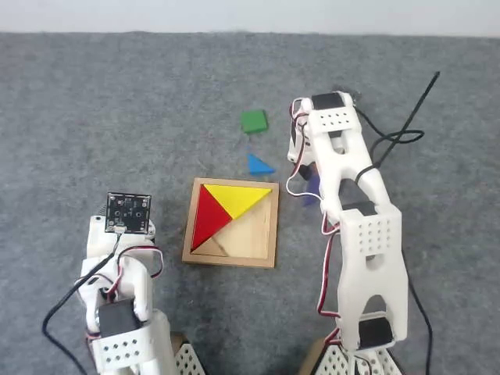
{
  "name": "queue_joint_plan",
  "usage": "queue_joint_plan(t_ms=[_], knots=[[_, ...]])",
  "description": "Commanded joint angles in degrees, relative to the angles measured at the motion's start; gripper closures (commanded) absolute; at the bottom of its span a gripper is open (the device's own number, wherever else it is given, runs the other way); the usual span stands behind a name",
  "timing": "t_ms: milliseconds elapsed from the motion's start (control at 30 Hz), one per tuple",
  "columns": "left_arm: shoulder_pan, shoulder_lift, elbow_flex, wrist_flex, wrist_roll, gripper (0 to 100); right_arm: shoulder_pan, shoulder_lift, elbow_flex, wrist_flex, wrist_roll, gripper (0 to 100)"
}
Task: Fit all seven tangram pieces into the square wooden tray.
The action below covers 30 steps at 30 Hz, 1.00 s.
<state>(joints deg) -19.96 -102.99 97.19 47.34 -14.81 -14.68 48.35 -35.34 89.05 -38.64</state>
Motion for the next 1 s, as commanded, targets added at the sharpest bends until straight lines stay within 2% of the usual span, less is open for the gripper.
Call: queue_joint_plan(t_ms=[0, 200, 400, 633, 967], knots=[[-0.2, -1.2, -0.8, 0.2, -0.7, 98, 0.7, 1.0, -3.3, -1.0, -0.6, 75.6], [-0.2, -1.2, -0.8, 0.2, -0.7, 98, 0.8, 2.3, -5.3, 0.4, -0.6, 76.5], [-0.2, -1.2, -0.8, 0.2, -0.7, 98, 0.9, 2.5, -5.5, 0.5, -0.3, 91.9], [-0.2, -1.2, -0.8, 0.2, -0.7, 98, 0.9, 1.9, -5.5, 2.2, -0.1, 92.9], [-0.2, -1.2, -0.8, 0.2, -0.7, 98, 0.2, 2.0, -16.9, 12.5, 11.9, 93.0]])
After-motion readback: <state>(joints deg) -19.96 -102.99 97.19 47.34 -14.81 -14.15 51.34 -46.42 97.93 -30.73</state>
